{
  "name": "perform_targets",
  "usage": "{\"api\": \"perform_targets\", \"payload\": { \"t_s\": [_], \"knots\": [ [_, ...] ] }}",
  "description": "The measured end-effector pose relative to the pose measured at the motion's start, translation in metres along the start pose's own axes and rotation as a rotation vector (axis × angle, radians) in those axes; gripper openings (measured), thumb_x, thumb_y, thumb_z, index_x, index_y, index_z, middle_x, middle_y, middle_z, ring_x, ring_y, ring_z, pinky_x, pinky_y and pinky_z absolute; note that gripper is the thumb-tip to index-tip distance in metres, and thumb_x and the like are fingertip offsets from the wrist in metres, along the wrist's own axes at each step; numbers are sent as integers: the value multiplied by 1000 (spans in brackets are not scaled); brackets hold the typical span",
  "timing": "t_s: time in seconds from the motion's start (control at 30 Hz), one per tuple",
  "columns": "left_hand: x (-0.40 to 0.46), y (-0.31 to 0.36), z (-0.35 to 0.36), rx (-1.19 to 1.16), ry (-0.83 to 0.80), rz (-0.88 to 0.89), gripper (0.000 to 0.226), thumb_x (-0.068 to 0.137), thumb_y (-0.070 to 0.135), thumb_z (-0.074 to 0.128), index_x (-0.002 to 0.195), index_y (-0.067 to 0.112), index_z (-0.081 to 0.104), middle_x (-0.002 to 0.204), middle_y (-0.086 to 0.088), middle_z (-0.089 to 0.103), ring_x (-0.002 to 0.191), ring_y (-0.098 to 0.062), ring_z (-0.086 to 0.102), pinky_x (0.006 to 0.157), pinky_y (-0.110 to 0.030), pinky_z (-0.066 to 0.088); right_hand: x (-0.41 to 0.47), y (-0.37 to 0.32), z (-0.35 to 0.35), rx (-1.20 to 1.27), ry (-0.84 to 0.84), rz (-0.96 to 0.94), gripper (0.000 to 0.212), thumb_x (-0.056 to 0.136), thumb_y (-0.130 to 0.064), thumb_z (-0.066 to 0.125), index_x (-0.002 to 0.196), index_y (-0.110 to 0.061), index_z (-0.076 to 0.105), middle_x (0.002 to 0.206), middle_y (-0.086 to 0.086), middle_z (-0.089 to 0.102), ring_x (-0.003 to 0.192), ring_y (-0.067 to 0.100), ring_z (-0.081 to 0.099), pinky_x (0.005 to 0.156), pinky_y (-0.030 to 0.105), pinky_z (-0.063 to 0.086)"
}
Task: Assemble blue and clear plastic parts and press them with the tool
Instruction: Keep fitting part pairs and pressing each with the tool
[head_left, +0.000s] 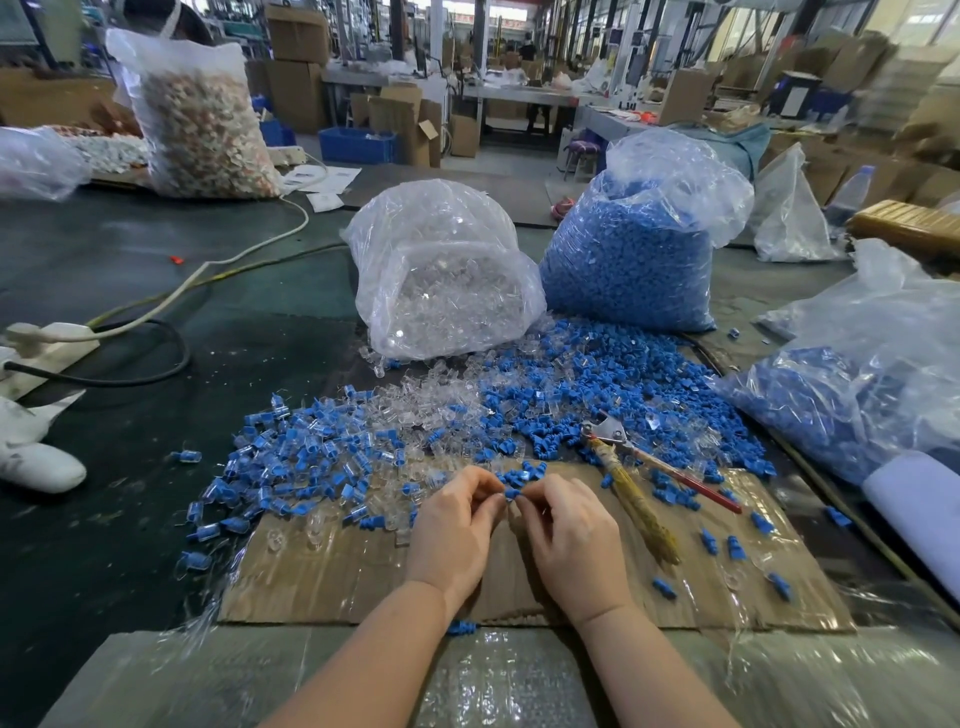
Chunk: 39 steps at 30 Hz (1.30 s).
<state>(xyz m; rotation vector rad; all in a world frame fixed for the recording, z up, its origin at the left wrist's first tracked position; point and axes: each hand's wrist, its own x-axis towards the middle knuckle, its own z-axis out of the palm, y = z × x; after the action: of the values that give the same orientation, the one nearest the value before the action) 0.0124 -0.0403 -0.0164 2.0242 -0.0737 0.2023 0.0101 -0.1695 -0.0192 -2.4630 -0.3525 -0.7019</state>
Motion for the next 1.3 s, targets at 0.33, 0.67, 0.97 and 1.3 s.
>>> {"api": "perform_targets", "payload": {
  "t_s": [0.33,0.67,0.97,1.3],
  "knots": [
    [-1,-1,0,-8,-22,-3,30,88,14,61,75,40,53,76,17,62,74,7,57,67,-4,44,0,-1,2,-75,-28,-55,18,77,-12,74,69,-13,59,63,-1,58,60,20,55,53,29,45],
    [1,-2,1,-15,11,10,31,87,11,61,76,38,52,76,16,61,74,7,56,69,-5,44,-1,2,4,-80,-20,-105,18,71,-8,77,75,-16,62,70,-6,62,65,15,57,58,19,36],
    [1,-1,-1,-69,-9,-10,32,88,8,60,76,37,54,76,13,63,75,9,57,66,-5,44,-1,3,3,2,30,-133,17,75,-17,70,92,-16,71,83,-4,65,74,16,61,64,24,47],
    [0,1,-1,-135,-16,-30,26,88,7,60,77,31,57,77,9,63,75,6,57,66,-7,46,-1,1,3,12,53,-126,19,81,-32,62,86,-16,70,81,-4,64,73,16,61,62,25,48]
  ]
}}
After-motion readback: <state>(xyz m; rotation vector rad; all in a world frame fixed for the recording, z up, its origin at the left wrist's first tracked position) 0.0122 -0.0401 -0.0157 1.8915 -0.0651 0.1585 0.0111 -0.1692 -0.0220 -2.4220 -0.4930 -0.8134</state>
